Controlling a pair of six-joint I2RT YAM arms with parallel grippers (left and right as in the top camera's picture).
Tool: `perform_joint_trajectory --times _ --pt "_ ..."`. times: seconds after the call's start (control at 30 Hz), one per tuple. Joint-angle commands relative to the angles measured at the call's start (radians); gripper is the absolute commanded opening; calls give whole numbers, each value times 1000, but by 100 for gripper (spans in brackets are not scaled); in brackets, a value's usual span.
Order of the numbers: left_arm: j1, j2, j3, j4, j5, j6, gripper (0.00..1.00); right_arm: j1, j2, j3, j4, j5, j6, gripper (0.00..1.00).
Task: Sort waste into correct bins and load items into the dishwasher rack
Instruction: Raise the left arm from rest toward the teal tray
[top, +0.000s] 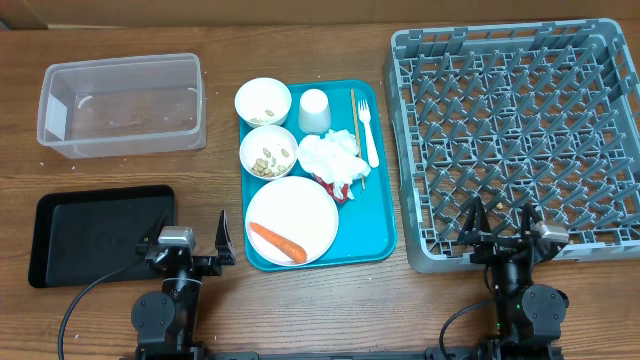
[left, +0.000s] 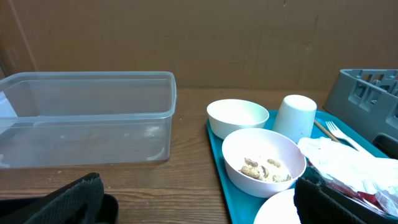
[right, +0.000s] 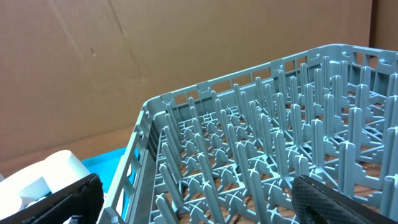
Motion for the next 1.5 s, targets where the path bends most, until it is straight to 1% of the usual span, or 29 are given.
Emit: perform_joint_trajectory --times 0.0,0.97,1.0,1.03,1.07,1.13,1.2,1.3,1.47 --pt "-6 -4 -5 -2 0 19 100 -4 -7 -10 6 -2 -6 100" --pt "-6 -4 -5 -2 0 19 100 -4 -7 -10 6 -2 -6 100" --pt "-6 -4 -5 5 -13 33 100 -4 -7 -10 6 -2 -6 100" --pt "-6 -4 -5 18 -52 50 100 -4 -7 -10 6 -2 -6 100" --pt "-6 -4 -5 42 -53 38 100 -4 -7 -10 6 -2 -6 100" --pt "-6 -4 -5 84 40 -11 100 -4 -7 -10 6 -2 -6 100" --pt "-6 -4 -5 171 106 -11 100 -4 -7 -10 6 -2 -6 100" --pt "-6 -4 -5 305 102 13 100 -4 -7 -10 6 -2 -6 100" --pt "-6 -4 -3 443 102 2 100 -4 -7 -10 6 -2 -6 100"
